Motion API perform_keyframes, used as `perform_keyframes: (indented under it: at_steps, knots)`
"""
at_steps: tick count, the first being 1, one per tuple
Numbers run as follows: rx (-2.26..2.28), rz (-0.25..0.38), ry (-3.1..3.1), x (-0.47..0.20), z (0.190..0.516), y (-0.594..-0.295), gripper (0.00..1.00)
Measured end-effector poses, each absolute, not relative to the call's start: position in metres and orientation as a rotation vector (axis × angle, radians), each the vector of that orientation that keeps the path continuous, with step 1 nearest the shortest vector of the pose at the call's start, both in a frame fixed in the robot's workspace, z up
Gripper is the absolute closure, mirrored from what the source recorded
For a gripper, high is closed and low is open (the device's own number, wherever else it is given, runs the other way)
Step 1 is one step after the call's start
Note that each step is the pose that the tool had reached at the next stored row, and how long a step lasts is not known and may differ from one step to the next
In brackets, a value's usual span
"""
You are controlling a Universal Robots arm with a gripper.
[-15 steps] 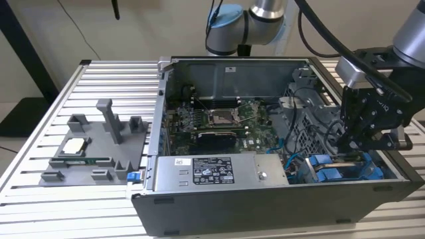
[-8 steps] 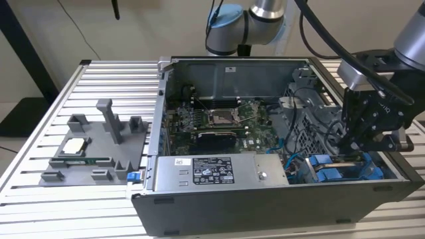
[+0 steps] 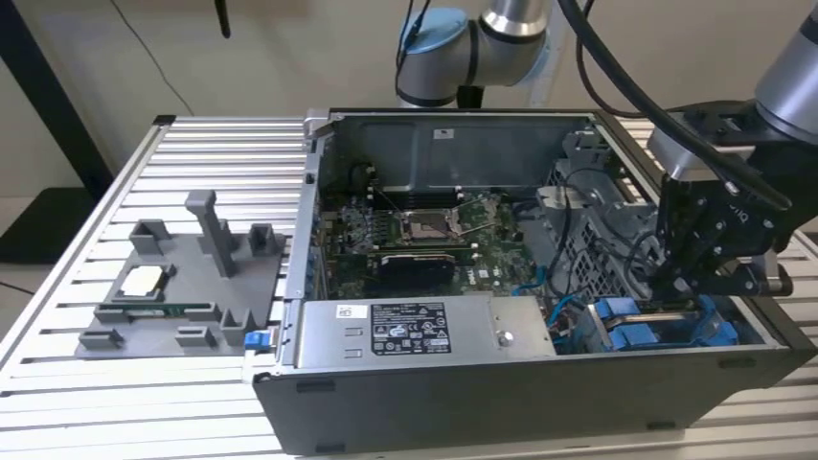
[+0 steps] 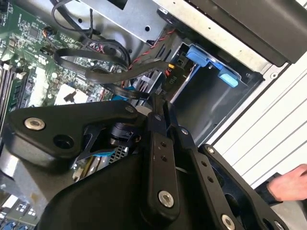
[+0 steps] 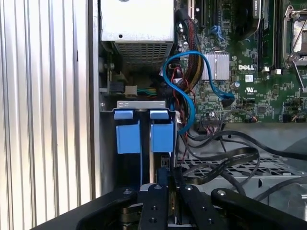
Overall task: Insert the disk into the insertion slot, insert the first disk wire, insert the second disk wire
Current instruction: 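Insert the second disk wire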
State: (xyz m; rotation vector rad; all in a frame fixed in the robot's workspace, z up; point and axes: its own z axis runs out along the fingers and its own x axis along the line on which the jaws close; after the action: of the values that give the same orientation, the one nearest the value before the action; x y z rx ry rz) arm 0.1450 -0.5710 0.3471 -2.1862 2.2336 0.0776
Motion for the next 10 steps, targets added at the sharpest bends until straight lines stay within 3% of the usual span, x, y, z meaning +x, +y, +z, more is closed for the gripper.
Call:
perform_keyframes:
  at_steps: [10]
  knots:
    - [-2.184,0.083,2.230,0.1479,0.3433,-0.5710,0.84]
